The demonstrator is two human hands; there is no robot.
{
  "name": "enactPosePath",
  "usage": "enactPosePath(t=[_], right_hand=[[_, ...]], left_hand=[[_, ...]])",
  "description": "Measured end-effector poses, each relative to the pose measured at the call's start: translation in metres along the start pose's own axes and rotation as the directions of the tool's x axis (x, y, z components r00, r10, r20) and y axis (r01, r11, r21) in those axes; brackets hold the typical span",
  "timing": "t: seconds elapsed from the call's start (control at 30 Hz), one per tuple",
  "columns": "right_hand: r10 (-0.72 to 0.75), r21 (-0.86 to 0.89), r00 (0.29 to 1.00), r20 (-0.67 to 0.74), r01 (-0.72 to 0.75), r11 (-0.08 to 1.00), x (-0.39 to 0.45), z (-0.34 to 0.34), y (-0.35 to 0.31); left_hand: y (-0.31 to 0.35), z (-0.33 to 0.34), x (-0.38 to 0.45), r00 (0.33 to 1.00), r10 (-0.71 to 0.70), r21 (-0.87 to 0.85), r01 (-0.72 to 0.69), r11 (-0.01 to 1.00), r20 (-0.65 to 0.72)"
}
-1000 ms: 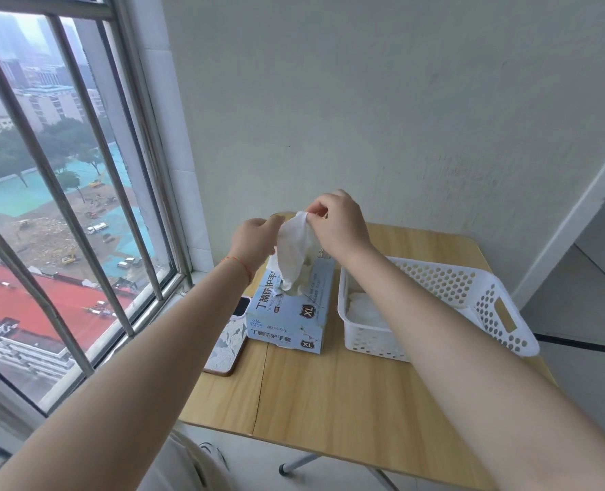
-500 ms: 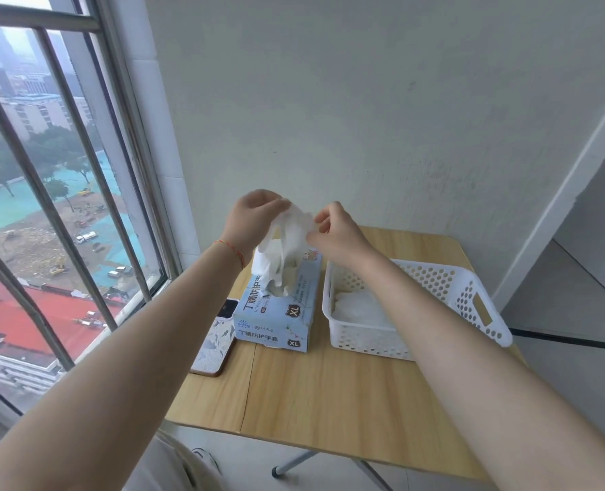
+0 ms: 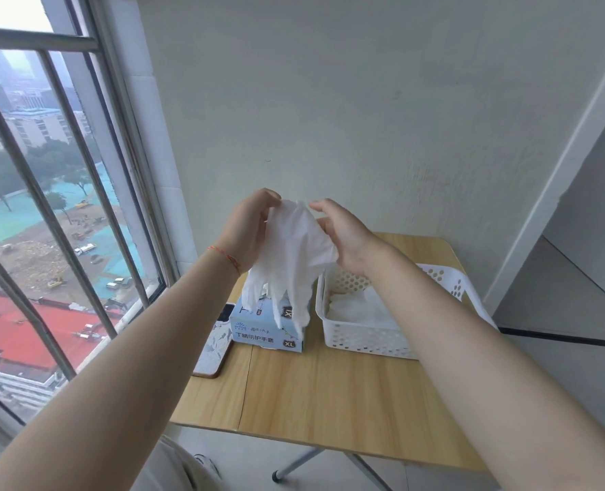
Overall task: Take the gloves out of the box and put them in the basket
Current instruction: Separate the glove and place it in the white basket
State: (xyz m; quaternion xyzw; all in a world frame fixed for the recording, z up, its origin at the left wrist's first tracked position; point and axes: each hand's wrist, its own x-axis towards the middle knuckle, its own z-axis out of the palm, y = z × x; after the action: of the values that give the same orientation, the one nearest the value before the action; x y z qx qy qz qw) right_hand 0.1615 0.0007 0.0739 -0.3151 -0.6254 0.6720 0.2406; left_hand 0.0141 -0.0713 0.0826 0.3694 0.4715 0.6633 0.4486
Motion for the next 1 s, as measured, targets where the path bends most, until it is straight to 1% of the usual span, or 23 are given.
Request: enactPosePath(t=[0.07, 0.13, 0.2, 0.27, 0.33, 0.4, 0.43, 0.5, 0.57, 0.63, 0.67, 0.7, 0.77, 0.83, 0.9, 0.93, 1.0], right_hand=[[-0.012, 0.03, 1.0, 0.023, 0.011, 0.999, -0.001, 0.003, 0.003], [-0.019, 0.03, 1.0, -0.013, 0.02, 0.999, -0.001, 0.004, 0.005], [-0.027, -0.005, 0.996, -0.085, 0.027, 1.0, -0.001, 0.005, 0.005], [-0.043, -0.035, 0.988, -0.145, 0.039, 0.999, -0.001, 0.006, 0.005], [-0.068, -0.053, 0.982, -0.174, 0.06, 0.997, 0.001, 0.008, 0.005], [-0.074, -0.078, 0.98, -0.186, 0.06, 0.995, 0.002, 0.01, 0.005], [-0.072, -0.096, 0.979, -0.192, 0.054, 0.994, 0.0, 0.01, 0.003], [-0.06, -0.119, 0.977, -0.205, 0.036, 0.992, -0.002, 0.012, 0.0], [-0.045, -0.137, 0.977, -0.21, 0.017, 0.99, -0.003, 0.013, -0.003], [-0.033, -0.149, 0.973, -0.23, -0.002, 0.989, -0.002, 0.012, -0.005], [-0.033, -0.166, 0.969, -0.247, -0.009, 0.986, -0.001, 0.013, -0.005], [-0.039, -0.193, 0.963, -0.266, -0.013, 0.981, -0.001, 0.014, -0.006], [-0.047, -0.233, 0.95, -0.309, -0.028, 0.972, 0.001, 0.014, -0.003], [-0.015, -0.207, 0.94, -0.342, -0.06, 0.977, 0.002, 0.012, -0.002], [0.038, -0.163, 0.926, -0.376, -0.107, 0.981, 0.001, 0.005, -0.001], [0.058, -0.156, 0.916, -0.396, -0.129, 0.979, -0.002, 0.002, -0.001], [0.085, -0.156, 0.892, -0.444, -0.17, 0.973, -0.007, -0.013, 0.007]], left_hand=[[-0.005, -0.005, -0.003, 0.999, -0.042, -0.02, 0.042, 0.999, -0.001], [-0.011, -0.011, -0.005, 0.997, -0.074, -0.017, 0.074, 0.997, 0.001], [-0.015, -0.017, -0.007, 0.996, -0.088, -0.003, 0.088, 0.996, 0.003], [-0.019, -0.022, -0.007, 0.997, -0.077, 0.068, 0.077, 0.995, -0.006], [-0.024, -0.029, -0.008, 0.997, -0.077, 0.139, 0.075, 0.987, 0.005], [-0.028, -0.035, -0.01, 0.992, -0.107, 0.203, 0.093, 0.975, 0.06], [-0.029, -0.038, -0.011, 0.986, -0.137, 0.262, 0.108, 0.959, 0.095], [-0.032, -0.048, -0.013, 0.958, -0.231, 0.378, 0.153, 0.913, 0.169], [-0.033, -0.054, -0.015, 0.912, -0.341, 0.451, 0.212, 0.867, 0.228], [-0.033, -0.059, -0.017, 0.862, -0.433, 0.523, 0.249, 0.815, 0.264], [-0.032, -0.062, -0.017, 0.851, -0.458, 0.555, 0.257, 0.791, 0.259], [-0.03, -0.063, -0.017, 0.853, -0.459, 0.574, 0.252, 0.779, 0.248], [-0.023, -0.065, -0.014, 0.885, -0.416, 0.562, 0.239, 0.792, 0.21], [-0.012, -0.063, -0.008, 0.928, -0.332, 0.492, 0.211, 0.845, 0.172], [-0.004, -0.057, 0.001, 0.953, -0.271, 0.441, 0.186, 0.878, 0.138], [-0.002, -0.052, 0.005, 0.958, -0.255, 0.447, 0.172, 0.878, 0.132], [-0.007, -0.035, 0.012, 0.965, -0.236, 0.567, 0.131, 0.813, 0.116]])
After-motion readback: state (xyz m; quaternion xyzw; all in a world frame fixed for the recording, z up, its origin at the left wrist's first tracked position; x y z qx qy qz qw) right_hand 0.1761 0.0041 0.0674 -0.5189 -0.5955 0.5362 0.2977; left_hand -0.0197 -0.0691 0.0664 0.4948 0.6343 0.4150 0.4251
